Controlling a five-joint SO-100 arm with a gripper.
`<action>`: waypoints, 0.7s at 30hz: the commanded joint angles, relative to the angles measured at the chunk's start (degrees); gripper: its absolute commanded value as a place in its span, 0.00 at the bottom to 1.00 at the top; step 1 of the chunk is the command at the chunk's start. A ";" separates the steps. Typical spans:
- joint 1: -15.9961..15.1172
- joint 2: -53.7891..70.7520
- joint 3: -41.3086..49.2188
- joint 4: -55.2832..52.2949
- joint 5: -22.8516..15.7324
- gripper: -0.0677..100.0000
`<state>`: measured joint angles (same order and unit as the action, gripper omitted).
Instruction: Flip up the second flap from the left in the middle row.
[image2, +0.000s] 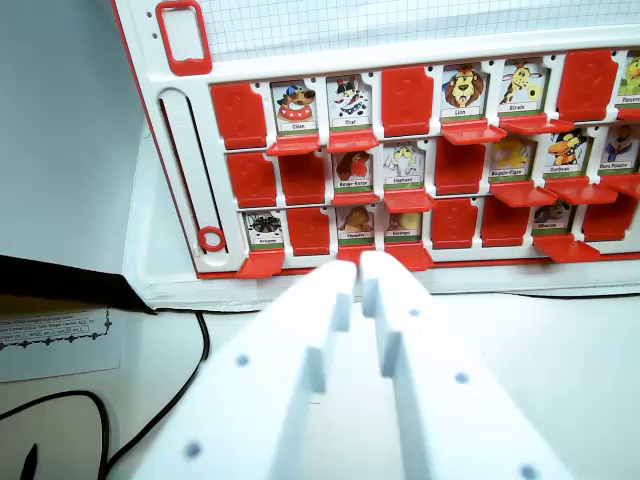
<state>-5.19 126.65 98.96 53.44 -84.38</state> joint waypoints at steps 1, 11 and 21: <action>-0.26 6.94 -2.29 4.75 0.70 0.00; 0.26 11.34 -1.41 10.99 -0.26 0.00; 2.02 11.25 -1.85 10.90 -3.34 0.00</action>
<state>-3.43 136.05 98.96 64.60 -86.92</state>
